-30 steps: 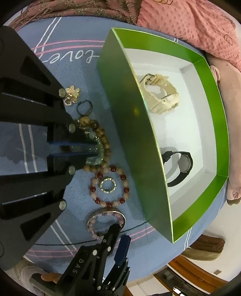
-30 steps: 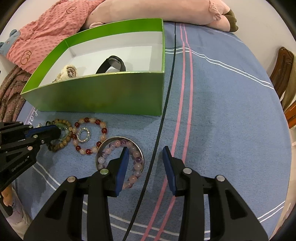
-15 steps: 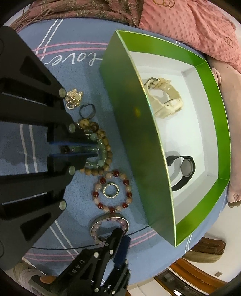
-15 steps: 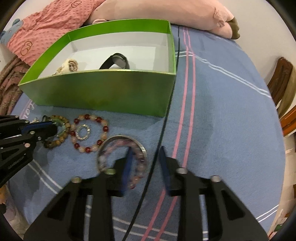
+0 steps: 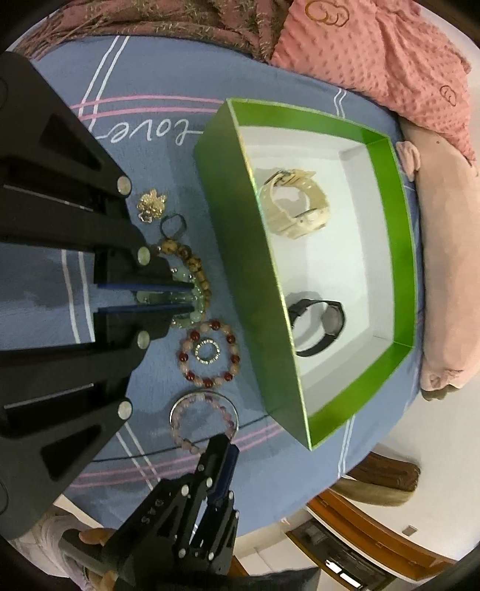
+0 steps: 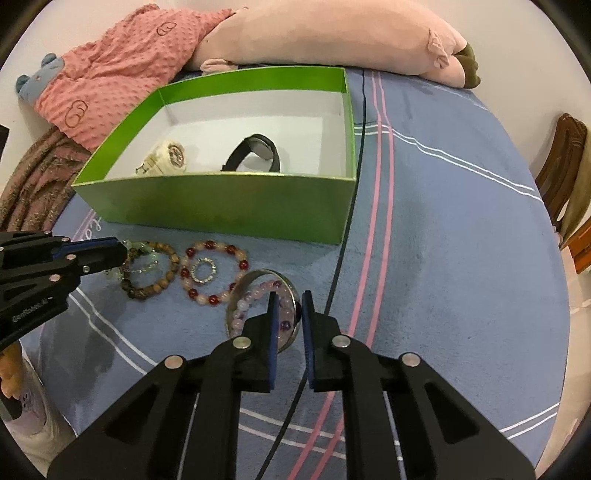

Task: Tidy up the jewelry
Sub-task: 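Grasp the green pendant with the left tool while the right tool grasps the brown bead bracelet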

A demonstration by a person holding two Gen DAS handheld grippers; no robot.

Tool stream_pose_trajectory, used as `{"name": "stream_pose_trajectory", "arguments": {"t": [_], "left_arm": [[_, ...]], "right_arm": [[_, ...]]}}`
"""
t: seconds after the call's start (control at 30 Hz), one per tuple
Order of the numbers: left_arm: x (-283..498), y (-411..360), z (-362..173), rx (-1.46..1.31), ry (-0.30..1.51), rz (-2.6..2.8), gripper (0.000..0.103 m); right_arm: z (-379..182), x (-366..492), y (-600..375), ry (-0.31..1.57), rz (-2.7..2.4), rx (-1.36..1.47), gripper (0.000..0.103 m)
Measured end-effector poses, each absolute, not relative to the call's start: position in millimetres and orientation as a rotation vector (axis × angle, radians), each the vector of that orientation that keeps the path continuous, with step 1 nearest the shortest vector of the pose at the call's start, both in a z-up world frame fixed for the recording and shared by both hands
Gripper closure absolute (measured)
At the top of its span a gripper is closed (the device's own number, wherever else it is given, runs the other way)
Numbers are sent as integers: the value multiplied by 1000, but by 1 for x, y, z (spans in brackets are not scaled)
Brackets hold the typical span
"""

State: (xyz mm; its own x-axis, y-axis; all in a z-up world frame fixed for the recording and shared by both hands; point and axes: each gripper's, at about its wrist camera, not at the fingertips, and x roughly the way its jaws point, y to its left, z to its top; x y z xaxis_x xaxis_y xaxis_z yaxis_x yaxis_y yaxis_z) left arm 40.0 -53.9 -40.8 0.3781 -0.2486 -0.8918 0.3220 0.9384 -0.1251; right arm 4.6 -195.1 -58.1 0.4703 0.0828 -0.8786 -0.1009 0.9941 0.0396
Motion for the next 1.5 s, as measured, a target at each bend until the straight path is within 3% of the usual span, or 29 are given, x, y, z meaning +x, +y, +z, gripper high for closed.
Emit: {"name": "stream_pose_trajectory", "arguments": {"t": [0.67, 0.83, 1.1, 1.17, 1.23, 1.43, 1.5], "left_arm": [[31, -45, -27, 44, 1098, -384, 97], [33, -44, -31, 42, 1107, -383, 97], [33, -40, -27, 32, 1101, -380, 97], [32, -40, -28, 35, 1100, -382, 97], [32, -40, -28, 33, 1100, -385, 97], [31, -41, -31, 32, 1107, -389, 97], [31, -41, -32, 34, 1108, -392, 97]], "right_arm": [[-79, 8, -200, 1167, 86, -36, 90], [-69, 1, -194, 1131, 102, -47, 103], [-50, -2, -189, 1099, 148, -25, 103], [-59, 1, -193, 1144, 125, -6, 97], [-67, 3, -197, 1172, 107, 20, 72], [-76, 1, -195, 1183, 81, 14, 72], [-78, 2, -192, 1186, 88, 3, 82]]}}
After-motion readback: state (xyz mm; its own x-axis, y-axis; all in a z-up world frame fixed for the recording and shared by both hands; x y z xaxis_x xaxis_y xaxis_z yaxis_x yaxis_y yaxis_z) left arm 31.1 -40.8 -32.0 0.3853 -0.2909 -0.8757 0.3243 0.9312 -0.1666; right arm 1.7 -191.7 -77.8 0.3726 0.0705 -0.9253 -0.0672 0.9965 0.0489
